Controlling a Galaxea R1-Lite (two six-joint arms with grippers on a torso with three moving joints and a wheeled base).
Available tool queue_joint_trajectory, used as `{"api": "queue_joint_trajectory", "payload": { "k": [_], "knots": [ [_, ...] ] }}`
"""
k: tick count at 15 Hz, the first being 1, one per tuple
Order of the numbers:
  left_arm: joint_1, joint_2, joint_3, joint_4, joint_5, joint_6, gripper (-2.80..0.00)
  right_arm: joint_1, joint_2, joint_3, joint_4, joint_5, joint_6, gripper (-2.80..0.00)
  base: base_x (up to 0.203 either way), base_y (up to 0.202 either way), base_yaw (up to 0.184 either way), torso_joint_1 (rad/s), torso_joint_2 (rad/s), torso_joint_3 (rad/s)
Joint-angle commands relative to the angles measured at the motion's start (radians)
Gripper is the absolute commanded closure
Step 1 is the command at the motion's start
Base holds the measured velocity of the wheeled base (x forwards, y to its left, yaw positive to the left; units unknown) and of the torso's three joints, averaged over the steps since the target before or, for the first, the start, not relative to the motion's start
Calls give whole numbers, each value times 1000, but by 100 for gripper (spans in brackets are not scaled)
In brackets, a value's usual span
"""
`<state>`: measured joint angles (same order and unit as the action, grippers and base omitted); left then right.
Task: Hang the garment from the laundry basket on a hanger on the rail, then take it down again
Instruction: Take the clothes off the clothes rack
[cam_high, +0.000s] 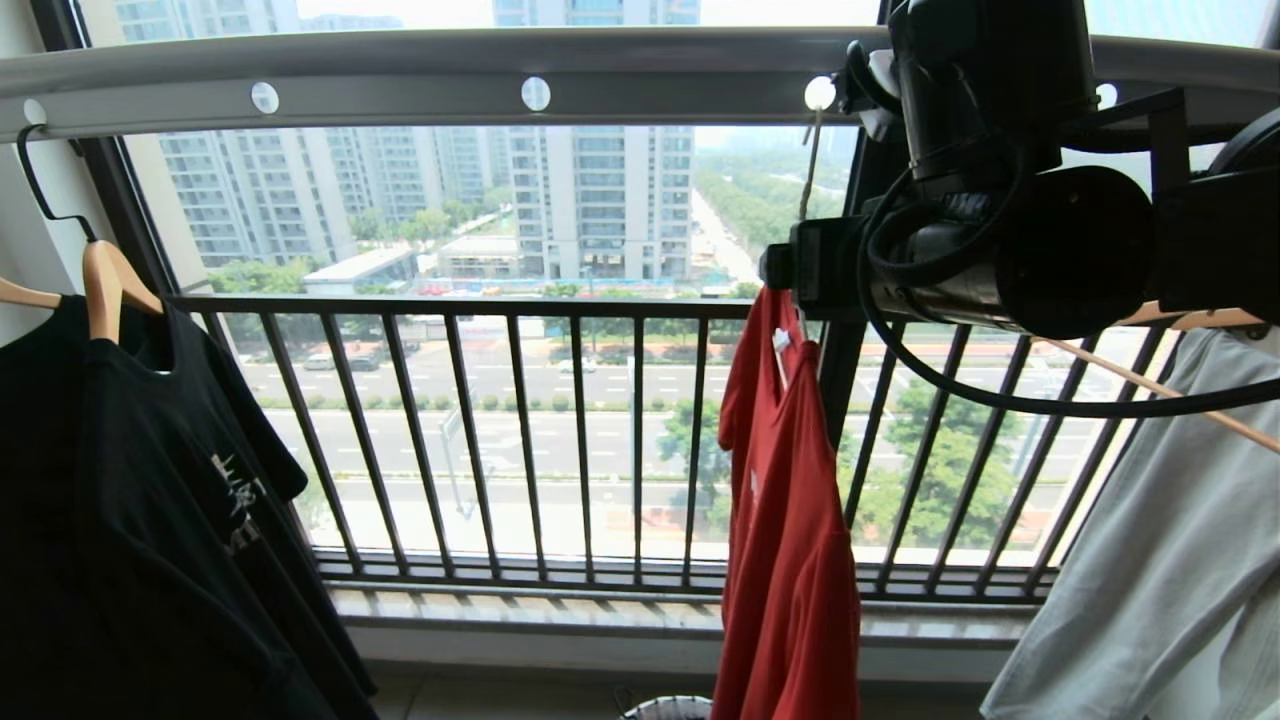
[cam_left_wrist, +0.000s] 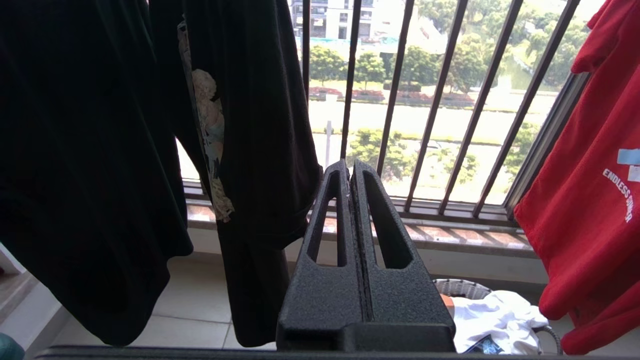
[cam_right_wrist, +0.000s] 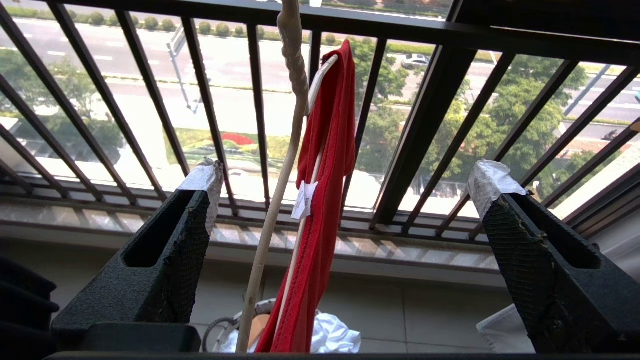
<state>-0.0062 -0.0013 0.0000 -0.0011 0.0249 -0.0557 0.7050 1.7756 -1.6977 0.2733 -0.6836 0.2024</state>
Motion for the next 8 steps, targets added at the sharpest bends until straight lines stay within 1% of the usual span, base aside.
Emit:
{"api": "queue_joint_trajectory", "payload": {
  "k": [1,3,7,8],
  "knots": [
    [0,1,0,0,0,-1,0,-30,40,1,-50,-2,-21,-280,0,0,0,0,0,0],
    [0,1,0,1,0,-1,0,-50,53,0,-84,2,-39,-280,0,0,0,0,0,0],
    [0,1,0,1,1,-1,0,-62,76,0,-132,6,-45,-280,0,0,0,0,0,0],
    [0,1,0,0,0,-1,0,-62,81,0,-134,14,-49,0,0,0,0,0,0,0]
  ]
}}
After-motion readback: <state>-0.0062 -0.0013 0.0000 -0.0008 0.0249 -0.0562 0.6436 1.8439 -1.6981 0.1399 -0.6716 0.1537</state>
